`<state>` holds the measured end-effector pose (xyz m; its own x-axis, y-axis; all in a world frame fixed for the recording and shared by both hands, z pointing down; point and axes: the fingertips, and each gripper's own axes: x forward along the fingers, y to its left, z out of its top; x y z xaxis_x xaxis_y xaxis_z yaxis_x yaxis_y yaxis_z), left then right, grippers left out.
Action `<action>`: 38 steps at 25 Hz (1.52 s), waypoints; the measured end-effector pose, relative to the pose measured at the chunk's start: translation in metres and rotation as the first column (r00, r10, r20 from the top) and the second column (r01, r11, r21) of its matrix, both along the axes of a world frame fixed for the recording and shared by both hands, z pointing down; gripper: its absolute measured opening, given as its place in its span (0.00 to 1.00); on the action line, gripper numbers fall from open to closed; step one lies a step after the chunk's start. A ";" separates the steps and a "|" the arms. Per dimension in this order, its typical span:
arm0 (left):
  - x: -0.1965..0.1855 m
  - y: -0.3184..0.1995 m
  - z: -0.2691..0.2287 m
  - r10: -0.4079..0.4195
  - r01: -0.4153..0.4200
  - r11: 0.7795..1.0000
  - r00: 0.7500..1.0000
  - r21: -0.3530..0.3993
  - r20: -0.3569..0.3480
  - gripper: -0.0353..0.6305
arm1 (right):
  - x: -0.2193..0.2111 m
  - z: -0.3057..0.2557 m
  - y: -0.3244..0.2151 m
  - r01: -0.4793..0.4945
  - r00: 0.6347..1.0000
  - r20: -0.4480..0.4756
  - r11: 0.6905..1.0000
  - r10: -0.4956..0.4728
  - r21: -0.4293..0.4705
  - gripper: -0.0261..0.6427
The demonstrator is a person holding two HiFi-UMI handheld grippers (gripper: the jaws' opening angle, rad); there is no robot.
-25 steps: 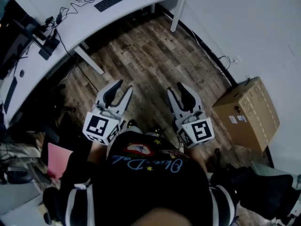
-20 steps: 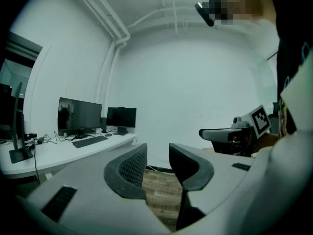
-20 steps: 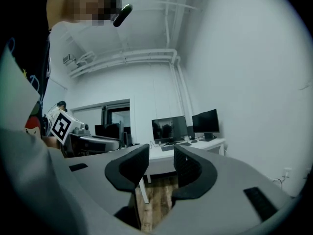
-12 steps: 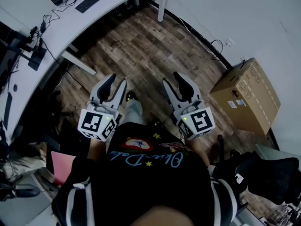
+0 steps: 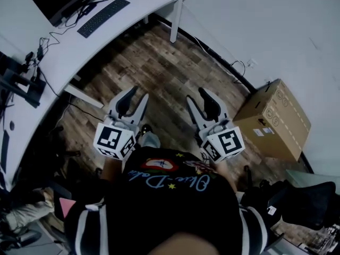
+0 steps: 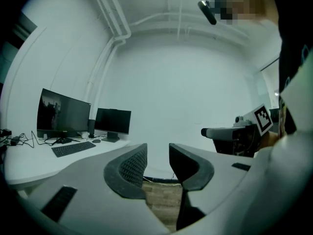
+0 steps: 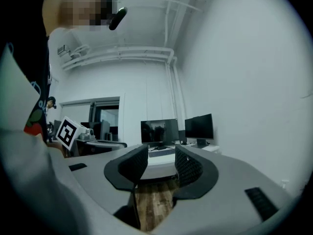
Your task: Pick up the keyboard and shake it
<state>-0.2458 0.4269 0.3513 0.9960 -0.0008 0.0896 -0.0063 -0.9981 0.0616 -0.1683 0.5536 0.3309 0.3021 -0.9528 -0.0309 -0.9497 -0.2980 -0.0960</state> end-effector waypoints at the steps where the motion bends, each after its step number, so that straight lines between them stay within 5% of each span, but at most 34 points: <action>1: 0.006 -0.011 -0.001 -0.001 0.001 1.000 1.000 -0.002 -0.004 0.23 | 0.006 -0.003 -0.010 0.003 1.000 -0.005 1.000 -0.003 0.001 0.25; 21: 0.053 -0.224 -0.005 -0.041 0.041 0.999 0.999 -0.009 0.010 0.23 | 0.059 -0.010 -0.229 0.089 0.996 -0.004 0.996 -0.089 -0.015 0.25; 28: 0.060 -0.254 0.009 -0.053 0.054 0.997 0.998 -0.048 0.022 0.23 | 0.067 0.005 -0.263 0.106 0.994 0.017 0.993 -0.105 -0.059 0.25; 38: 0.084 -0.301 0.021 -0.199 0.201 0.977 0.979 -0.069 0.035 0.23 | 0.117 0.012 -0.333 0.244 0.970 0.011 0.968 -0.243 -0.062 0.25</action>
